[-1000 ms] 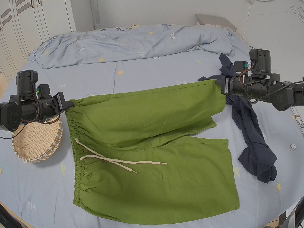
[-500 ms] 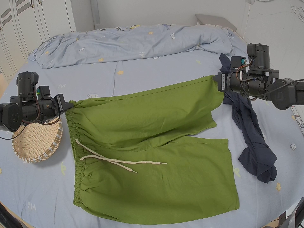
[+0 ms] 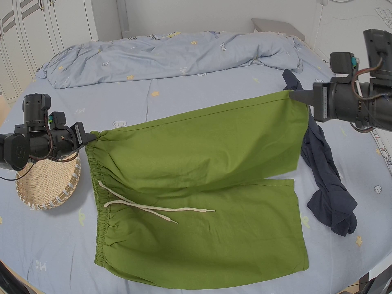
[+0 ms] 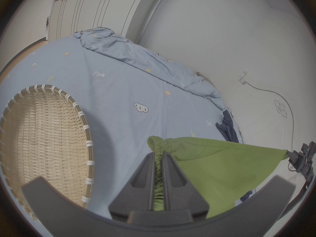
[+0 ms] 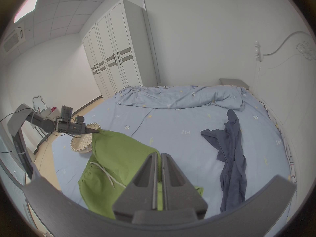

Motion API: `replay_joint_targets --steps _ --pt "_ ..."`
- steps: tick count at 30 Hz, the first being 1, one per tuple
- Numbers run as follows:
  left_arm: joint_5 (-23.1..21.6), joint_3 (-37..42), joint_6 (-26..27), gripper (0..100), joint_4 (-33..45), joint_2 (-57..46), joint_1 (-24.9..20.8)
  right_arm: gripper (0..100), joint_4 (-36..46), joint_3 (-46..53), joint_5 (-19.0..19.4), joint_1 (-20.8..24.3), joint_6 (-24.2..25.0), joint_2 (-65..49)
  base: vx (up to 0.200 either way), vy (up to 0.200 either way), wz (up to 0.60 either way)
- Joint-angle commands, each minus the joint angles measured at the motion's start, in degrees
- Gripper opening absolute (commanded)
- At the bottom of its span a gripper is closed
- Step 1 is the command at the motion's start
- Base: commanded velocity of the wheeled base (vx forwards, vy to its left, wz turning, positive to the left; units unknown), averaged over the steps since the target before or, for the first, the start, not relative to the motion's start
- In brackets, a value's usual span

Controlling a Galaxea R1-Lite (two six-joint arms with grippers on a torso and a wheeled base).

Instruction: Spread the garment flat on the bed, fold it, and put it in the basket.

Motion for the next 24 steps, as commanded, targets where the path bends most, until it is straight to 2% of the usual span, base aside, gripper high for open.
replay_joint_targets --steps 1,6,9,12,15,17,21,24 --pt "0.1 0.3 0.0 0 -0.1 -0.2 -0.2 0 0.8 3.6 -0.6 1.1 0.3 -6.0 0.0 0.0 0.0" --pt "0.1 0.4 0.0 0 -0.1 -0.2 -0.6 0 0.4 7.5 -0.4 -1.5 0.5 -5.9 0.0 0.0 0.0" --pt "0.1 0.4 0.0 0 0.0 -0.2 -0.6 0 -2.6 9.6 0.3 -4.4 1.6 -4.5 0.0 0.0 0.0" --pt "0.2 0.4 0.0 0 -0.1 -0.2 -0.6 0 -7.3 10.4 2.8 -6.7 2.2 -0.3 0.0 0.0 0.0" --pt "0.2 0.4 0.0 0 -0.4 0.0 -0.5 0 -10.7 9.5 5.2 -10.0 2.2 4.9 0.0 0.0 0.0" --pt "0.2 0.4 0.0 0 -1.6 0.2 -0.3 0 -12.6 8.3 5.4 -11.4 2.2 8.1 0.0 0.0 0.0" --pt "0.1 1.0 0.0 0 -3.4 0.4 -0.1 0 -16.7 6.3 5.9 -13.2 2.1 13.6 0.0 0.0 0.0" --pt "0.1 1.1 0.0 0 -4.1 0.6 -0.2 0 -21.5 3.1 8.6 -14.1 2.0 19.4 0.0 0.0 0.0"
